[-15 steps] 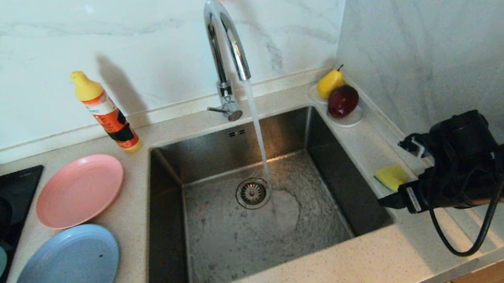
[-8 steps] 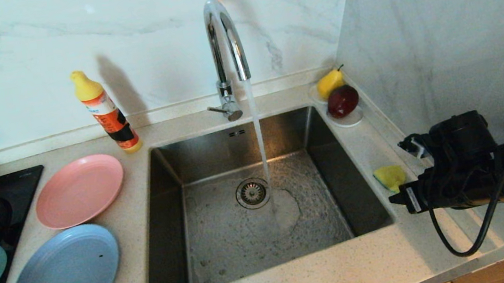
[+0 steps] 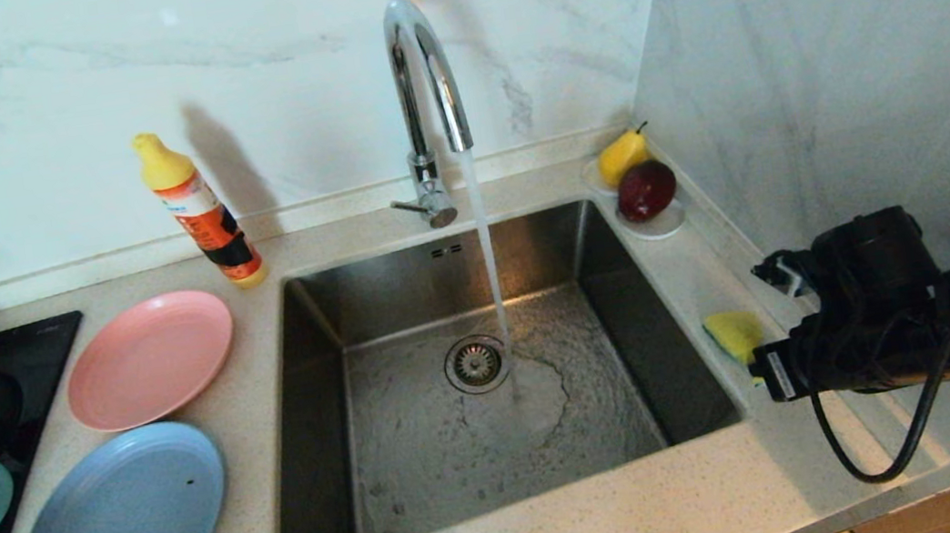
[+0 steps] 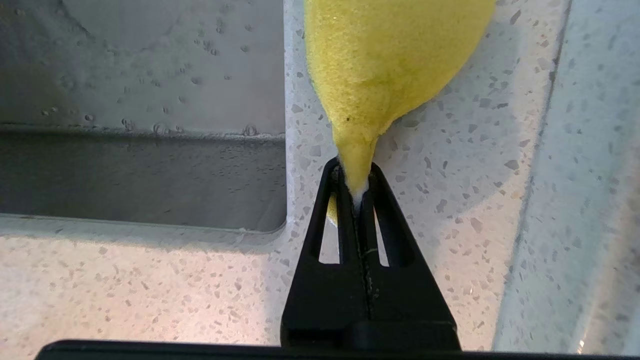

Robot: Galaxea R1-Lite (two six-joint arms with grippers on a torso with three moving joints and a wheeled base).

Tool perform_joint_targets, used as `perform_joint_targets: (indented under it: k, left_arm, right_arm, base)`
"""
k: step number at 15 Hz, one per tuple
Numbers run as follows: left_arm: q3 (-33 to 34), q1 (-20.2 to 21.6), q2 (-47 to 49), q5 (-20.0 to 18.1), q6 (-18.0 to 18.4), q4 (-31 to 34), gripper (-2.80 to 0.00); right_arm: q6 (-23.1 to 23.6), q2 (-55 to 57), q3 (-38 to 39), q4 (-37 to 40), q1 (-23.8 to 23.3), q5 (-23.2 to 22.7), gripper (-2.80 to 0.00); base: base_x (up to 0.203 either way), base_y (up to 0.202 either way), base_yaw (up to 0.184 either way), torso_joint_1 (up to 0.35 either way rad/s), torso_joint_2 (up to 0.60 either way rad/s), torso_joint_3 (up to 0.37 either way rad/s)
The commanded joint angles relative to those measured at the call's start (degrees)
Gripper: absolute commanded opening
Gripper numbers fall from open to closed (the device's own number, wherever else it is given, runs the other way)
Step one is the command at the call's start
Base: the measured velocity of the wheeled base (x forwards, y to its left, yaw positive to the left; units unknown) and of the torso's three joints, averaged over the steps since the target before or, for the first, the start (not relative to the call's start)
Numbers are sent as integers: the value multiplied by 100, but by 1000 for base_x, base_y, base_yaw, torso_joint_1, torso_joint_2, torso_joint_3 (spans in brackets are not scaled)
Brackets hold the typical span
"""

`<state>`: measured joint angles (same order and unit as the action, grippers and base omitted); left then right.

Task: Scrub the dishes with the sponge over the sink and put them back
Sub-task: Pick up a bowl and the sponge

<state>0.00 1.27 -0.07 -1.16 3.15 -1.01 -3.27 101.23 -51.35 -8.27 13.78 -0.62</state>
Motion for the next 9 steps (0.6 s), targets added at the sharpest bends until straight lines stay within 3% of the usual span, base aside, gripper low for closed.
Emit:
perform_joint_targets:
  k: [1,9]
  left_arm:
    - [105,5,7,1,1,-3,-280]
    - [105,5,7,1,1,-4,-280]
  right_arm:
    - [9,-328,21,40,39,-8,-280]
    - [-44,-1691,71,1103,955,-55,-280]
  base:
    - [0,0,0,0,0,0]
    - [0,0,0,0,0,0]
